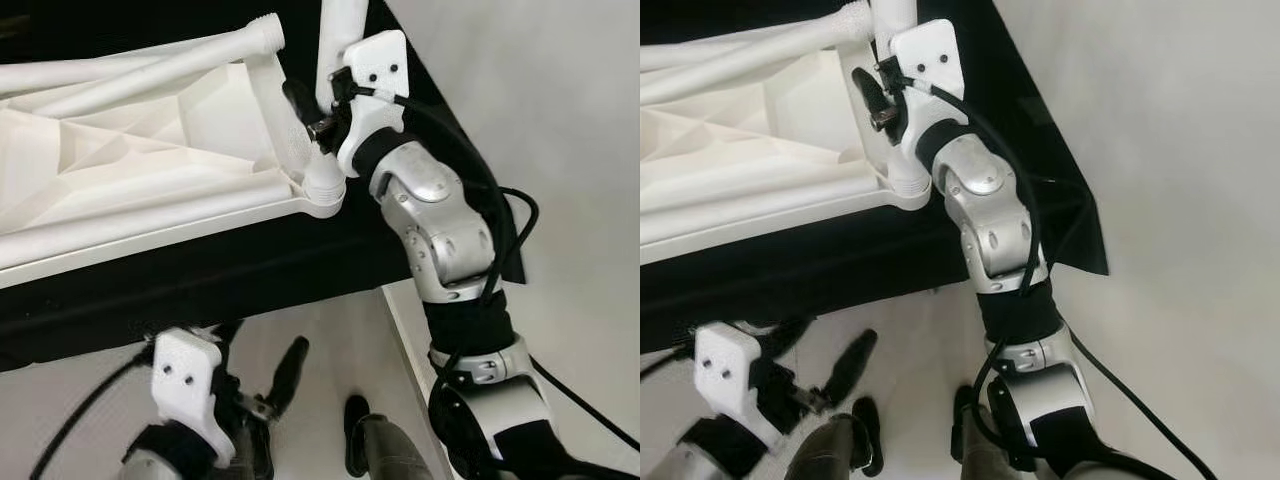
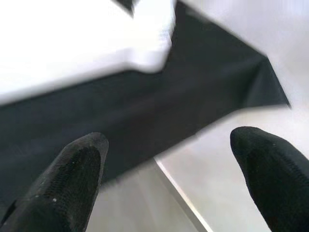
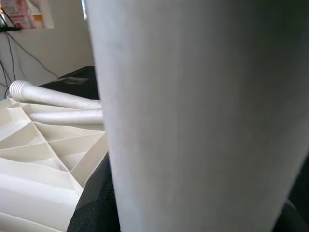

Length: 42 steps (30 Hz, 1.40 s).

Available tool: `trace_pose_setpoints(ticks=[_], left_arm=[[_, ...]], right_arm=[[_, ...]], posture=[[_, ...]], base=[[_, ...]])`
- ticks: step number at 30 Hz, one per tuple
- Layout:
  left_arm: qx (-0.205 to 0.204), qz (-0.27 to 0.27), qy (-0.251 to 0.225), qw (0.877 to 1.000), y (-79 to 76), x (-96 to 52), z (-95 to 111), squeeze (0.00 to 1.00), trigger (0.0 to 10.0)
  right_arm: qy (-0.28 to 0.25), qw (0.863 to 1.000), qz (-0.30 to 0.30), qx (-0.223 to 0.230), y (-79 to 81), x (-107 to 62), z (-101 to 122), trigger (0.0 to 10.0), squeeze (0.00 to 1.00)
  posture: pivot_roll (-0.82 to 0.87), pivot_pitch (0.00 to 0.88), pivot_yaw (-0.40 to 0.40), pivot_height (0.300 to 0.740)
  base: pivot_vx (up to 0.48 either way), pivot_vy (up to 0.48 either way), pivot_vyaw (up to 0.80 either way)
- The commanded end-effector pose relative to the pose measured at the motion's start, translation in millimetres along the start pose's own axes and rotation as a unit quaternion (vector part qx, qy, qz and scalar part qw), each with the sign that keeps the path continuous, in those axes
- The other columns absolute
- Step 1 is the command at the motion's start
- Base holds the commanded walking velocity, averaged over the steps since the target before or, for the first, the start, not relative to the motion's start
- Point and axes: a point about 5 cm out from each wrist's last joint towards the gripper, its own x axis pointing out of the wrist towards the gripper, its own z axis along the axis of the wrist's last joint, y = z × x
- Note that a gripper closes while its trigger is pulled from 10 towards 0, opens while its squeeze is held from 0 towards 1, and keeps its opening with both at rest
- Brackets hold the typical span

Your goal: Building children table

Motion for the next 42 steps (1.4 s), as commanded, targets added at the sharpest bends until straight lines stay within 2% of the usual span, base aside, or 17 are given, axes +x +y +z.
trace_pose_setpoints(ticks=[1, 3, 6, 8, 9, 12, 15, 16, 17, 18, 19, 20, 23, 24, 30, 33, 42], left_arm=[[0.001, 0.01, -0.003, 1.0, 9.5, 2.4, 3.8, 0.0, 10.0], [0.014, 0.0, -0.046, 0.999, 21.4, 15.2, 24.0, 0.0, 10.0], [0.019, -0.006, -0.063, 0.998, 25.2, 20.0, 32.4, 0.0, 10.0], [0.041, -0.058, -0.119, 0.99, 32.8, 41.8, 68.1, 0.0, 10.0], [0.041, -0.058, -0.119, 0.99, 32.8, 41.8, 68.1, 0.0, 10.0], [0.079, -0.131, -0.174, 0.973, 34.6, 66.1, 117.9, 0.0, 10.0], [0.084, -0.143, -0.18, 0.97, 34.0, 69.5, 125.6, 0.0, 10.0], [0.095, -0.185, -0.196, 0.958, 29.4, 82.4, 147.4, 0.0, 10.0], [0.095, -0.185, -0.196, 0.958, 29.4, 82.4, 147.4, 0.0, 10.0], [0.093, -0.202, -0.208, 0.952, 26.3, 92.1, 159.6, 1.0, 10.0], [0.093, -0.202, -0.208, 0.952, 26.3, 92.1, 159.6, 1.0, 10.0], [0.1, -0.217, -0.217, 0.947, 22.3, 103.2, 172.1, 1.0, 10.0], [0.101, -0.227, -0.222, 0.943, 18.7, 111.9, 180.3, 1.0, 10.0], [0.082, -0.237, -0.229, 0.941, 15.1, 131.4, 196.0, 0.0, 10.0], [0.073, -0.239, -0.218, 0.944, 14.9, 148.7, 202.8, 0.0, 10.0], [0.073, -0.226, -0.178, 0.955, 15.3, 176.1, 199.6, 0.0, 10.0], [0.054, -0.218, -0.143, 0.964, 11.9, 198.0, 202.7, 0.0, 10.0]], right_arm=[[0.211, 0.976, -0.035, 0.035, -4.7, -15.2, -89.1, 10.0, 0.0], [0.21, 0.976, -0.039, 0.035, -3.4, -13.8, -88.8, 10.0, 0.0], [0.21, 0.976, -0.04, 0.034, -3.0, -13.3, -88.7, 10.0, 0.0], [0.21, 0.976, -0.037, 0.036, -0.6, -11.1, -88.7, 10.0, 0.0], [0.21, 0.976, -0.037, 0.036, -0.6, -11.1, -88.7, 10.0, 0.0], [0.208, 0.977, -0.032, 0.039, 1.5, -7.3, -89.1, 10.0, 0.0], [0.206, 0.977, -0.031, 0.039, 1.5, -6.6, -88.9, 10.0, 0.0], [0.2, 0.979, -0.024, 0.041, 3.4, -2.8, -86.4, 10.0, 0.0], [0.2, 0.979, -0.024, 0.041, 3.4, -2.8, -86.4, 10.0, 0.0], [0.196, 0.98, -0.017, 0.041, 5.6, -0.5, -84.6, 10.0, 0.0], [0.196, 0.98, -0.017, 0.041, 5.6, -0.5, -84.6, 10.0, 0.0], [0.193, 0.98, -0.011, 0.043, 8.1, 1.5, -82.8, 10.0, 0.0], [0.191, 0.981, -0.007, 0.043, 9.8, 2.8, -81.9, 10.0, 0.0], [0.187, 0.981, -0.004, 0.046, 12.0, 4.9, -80.9, 10.0, 0.0], [0.183, 0.982, -0.002, 0.048, 12.6, 6.1, -79.7, 10.0, 0.0], [0.177, 0.983, -0.002, 0.05, 13.0, 6.7, -77.3, 10.0, 0.0], [0.168, 0.984, 0.001, 0.054, 15.3, 6.2, -73.7, 10.0, 0.0]], posture=[[0.0, 0.402, -0.016, 0.74], [0.0, 0.395, -0.013, 0.74], [0.0, 0.395, -0.013, 0.74], [0.0, 0.383, -0.012, 0.74], [0.0, 0.383, -0.012, 0.74], [0.0, 0.372, -0.01, 0.74], [0.0, 0.372, -0.01, 0.74], [0.0, 0.365, -0.008, 0.74], [0.0, 0.365, -0.008, 0.74], [0.01, 0.358, -0.008, 0.74], [0.01, 0.358, -0.008, 0.74], [0.02, 0.353, -0.008, 0.74], [0.02, 0.35, -0.007, 0.74], [0.02, 0.347, -0.001, 0.74], [0.02, 0.346, 0.003, 0.74], [0.02, 0.345, 0.017, 0.74], [0.02, 0.343, 0.028, 0.74]], base=[[0.0, 0.0, 0.0], [0.0, 0.0, 0.0], [0.0, 0.0, 0.0], [0.0, 0.0, 0.0], [0.0, 0.0, 0.0], [0.0, 0.0, 0.0], [0.0, 0.0, 0.0], [0.0, 0.0, 0.0], [0.0, 0.0, 0.0], [0.0, 0.0, 0.0], [0.0, 0.0, 0.0], [0.0, 0.0, 0.0], [0.0, 0.0, 0.0], [0.0, 0.0, 0.0], [0.0, 0.0, 0.0], [0.0, 0.0, 0.0], [0.0, 0.0, 0.0]])
